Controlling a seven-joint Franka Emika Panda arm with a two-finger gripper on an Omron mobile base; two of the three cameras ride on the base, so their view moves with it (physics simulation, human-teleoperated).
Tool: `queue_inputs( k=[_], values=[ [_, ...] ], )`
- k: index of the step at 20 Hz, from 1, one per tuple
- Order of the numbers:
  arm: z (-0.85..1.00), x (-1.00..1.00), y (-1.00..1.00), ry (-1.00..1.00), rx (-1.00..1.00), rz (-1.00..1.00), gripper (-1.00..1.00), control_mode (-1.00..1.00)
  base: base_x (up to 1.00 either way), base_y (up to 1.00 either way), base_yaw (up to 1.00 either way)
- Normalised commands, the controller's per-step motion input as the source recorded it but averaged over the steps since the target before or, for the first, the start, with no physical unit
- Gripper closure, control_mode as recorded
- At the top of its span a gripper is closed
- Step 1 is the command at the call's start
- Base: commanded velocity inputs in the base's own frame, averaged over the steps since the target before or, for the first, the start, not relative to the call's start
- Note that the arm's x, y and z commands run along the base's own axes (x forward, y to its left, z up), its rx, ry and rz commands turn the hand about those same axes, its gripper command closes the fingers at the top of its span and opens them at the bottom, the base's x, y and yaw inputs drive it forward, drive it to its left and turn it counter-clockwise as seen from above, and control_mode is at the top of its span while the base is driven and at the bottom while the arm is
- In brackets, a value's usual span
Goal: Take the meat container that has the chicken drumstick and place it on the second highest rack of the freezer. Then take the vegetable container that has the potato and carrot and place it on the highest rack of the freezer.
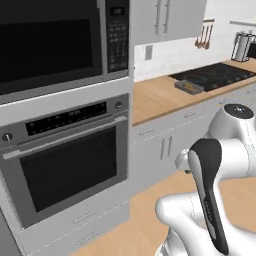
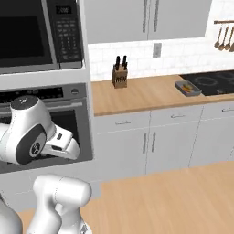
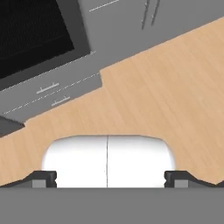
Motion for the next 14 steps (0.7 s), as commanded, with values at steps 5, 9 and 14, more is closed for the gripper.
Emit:
queue_inputs(
  k=[5,9,14],
  values=[
    [0.0,0.0,0.0,0.0,0.0,0.0,-1.0,1.0,0.39,-0.22,-0.51],
    [0.0,0.0,0.0,0.0,0.0,0.0,-1.0,1.0,1.0,-0.28,-0.36],
    [0.0,0.0,0.0,0.0,0.0,0.0,-1.0,1.0,1.0,-0.67,-0.1]
  ],
)
